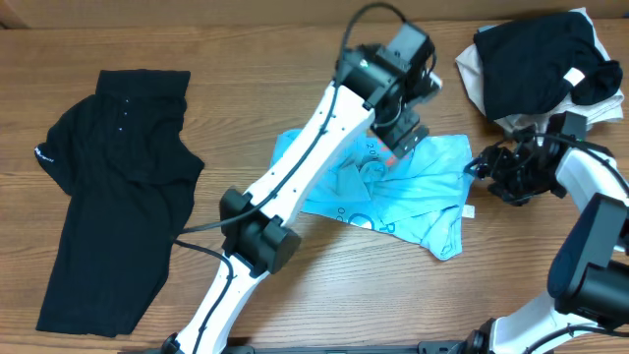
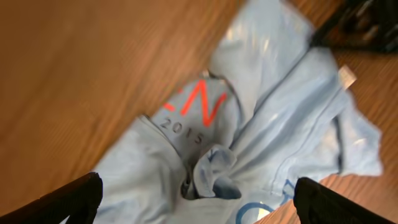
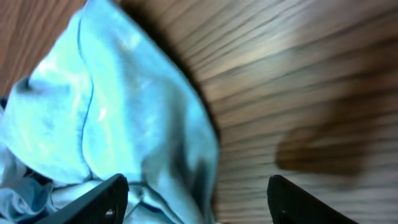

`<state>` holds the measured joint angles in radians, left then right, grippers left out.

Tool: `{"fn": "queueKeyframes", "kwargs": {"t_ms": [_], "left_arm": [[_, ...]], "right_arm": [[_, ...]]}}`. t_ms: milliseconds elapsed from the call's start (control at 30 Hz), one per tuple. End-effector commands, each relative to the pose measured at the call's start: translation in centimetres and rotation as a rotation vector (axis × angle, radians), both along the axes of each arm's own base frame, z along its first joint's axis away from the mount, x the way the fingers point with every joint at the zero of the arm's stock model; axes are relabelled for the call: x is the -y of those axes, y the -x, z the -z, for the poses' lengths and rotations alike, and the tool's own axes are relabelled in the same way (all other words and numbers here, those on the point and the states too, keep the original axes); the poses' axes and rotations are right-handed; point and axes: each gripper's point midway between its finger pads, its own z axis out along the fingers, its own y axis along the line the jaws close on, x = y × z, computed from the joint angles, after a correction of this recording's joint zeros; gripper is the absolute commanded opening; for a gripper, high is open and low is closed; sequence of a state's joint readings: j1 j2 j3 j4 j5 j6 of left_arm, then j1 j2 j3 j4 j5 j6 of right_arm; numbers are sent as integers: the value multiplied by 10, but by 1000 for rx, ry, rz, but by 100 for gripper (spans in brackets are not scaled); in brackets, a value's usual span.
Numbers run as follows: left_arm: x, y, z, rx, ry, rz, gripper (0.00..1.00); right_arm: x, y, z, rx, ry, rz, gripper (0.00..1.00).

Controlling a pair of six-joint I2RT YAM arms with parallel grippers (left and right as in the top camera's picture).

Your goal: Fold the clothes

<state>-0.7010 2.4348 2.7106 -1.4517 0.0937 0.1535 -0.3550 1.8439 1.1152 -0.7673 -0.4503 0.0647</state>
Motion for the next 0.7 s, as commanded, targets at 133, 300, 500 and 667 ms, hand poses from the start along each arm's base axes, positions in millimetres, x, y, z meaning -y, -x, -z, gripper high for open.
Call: {"fn": "queueKeyframes", "kwargs": {"t_ms": [133, 300, 500, 667], "left_arm": [[-31, -19, -65, 98, 101, -90, 100], [-66, -34, -73, 94, 99, -175, 100], [-116, -49, -66, 44, 69, -297, 100], [-150, -58, -63, 19, 50, -364, 100]], "right_arm": [[-50, 8, 5, 18, -36, -131, 76], [-80, 10, 8, 16, -36, -218, 76], [-80, 8, 18, -44, 85, -144, 48], [-65, 7, 21, -62, 133, -89, 10]]}}
